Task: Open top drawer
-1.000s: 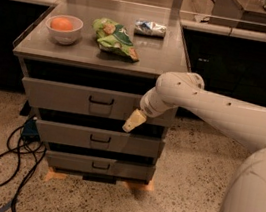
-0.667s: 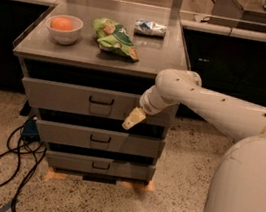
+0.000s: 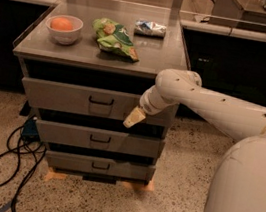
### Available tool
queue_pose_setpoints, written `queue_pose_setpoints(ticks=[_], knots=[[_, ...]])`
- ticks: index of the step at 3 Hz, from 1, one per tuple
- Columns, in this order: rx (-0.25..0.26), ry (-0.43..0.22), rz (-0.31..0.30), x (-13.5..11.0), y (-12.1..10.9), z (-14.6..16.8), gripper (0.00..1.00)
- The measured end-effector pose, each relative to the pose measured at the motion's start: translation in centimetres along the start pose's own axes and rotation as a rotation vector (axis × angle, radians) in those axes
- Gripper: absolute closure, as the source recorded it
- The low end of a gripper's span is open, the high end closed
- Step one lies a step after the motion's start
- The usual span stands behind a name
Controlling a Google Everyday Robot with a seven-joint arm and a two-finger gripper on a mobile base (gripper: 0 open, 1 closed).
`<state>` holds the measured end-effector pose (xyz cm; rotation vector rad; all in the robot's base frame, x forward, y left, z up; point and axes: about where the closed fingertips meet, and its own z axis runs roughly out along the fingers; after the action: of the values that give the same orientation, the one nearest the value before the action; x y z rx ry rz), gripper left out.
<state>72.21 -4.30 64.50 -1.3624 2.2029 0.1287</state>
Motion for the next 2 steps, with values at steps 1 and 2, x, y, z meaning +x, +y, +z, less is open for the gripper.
queue_pose_setpoints(ticks=[1,2], knots=[[0.0,0.0,0.0,0.0,0.0,0.0,0.4],[0.0,0.0,0.0,-0.01,0.0,-0.01,0.63]])
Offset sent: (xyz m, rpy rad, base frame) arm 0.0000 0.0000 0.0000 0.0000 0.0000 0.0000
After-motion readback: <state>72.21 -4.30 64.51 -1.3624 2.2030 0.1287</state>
